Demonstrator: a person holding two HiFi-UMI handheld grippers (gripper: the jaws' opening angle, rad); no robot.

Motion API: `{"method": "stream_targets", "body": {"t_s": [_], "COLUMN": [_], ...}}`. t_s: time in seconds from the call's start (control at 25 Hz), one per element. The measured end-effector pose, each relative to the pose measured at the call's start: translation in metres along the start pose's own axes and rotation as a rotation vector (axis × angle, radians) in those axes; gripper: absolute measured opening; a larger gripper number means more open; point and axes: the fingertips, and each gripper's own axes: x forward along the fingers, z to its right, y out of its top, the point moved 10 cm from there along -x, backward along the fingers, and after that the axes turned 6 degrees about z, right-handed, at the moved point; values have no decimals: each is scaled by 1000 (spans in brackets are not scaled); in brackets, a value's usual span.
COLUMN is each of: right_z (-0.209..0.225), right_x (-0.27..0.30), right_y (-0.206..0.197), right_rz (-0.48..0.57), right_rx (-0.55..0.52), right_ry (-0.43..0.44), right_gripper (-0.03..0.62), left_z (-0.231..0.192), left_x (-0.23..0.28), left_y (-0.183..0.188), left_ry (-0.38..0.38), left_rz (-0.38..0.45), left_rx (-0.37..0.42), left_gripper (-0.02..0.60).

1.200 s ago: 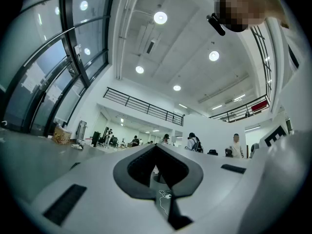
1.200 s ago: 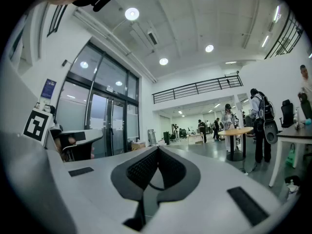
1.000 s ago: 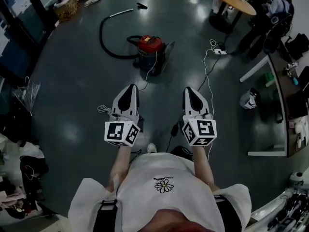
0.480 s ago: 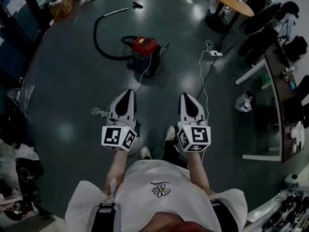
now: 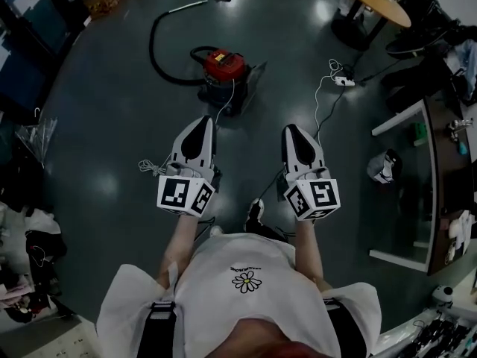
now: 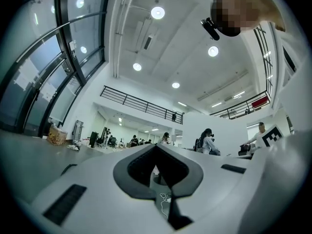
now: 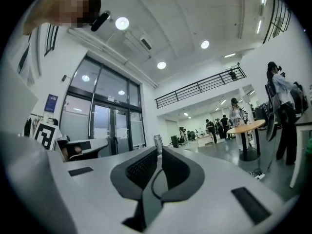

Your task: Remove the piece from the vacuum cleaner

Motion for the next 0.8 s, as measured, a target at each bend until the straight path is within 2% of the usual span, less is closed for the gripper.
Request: {"method": "stream_targets", "body": {"t_s": [0.32, 0.36, 0.4, 0.44, 0.52, 0.8], "right_z": [64, 72, 81, 89, 103, 132], "right_x": [32, 32, 33, 36, 43, 81], "right_y": [16, 19, 21, 22, 21, 0], "right_rz": [31, 42, 52, 59, 64, 42], "right_rx": [-13, -11, -12, -11, 7, 124], "right_ry": [43, 44, 45, 45, 39, 9], "right_gripper": [14, 28, 99, 131, 142, 141], "left_z": [24, 30, 36, 41, 46, 15], "left_x": [72, 78, 84, 90, 100, 129], "left_y": [-19, -20, -22, -23, -28, -49], "left_ry": [8, 6, 2, -3, -9, 29], "left_rz": [13, 13, 13, 10, -5, -42], "left_rx": [6, 10, 18, 28, 41, 42], "left_gripper": [5, 5, 5, 5, 5, 5]}}
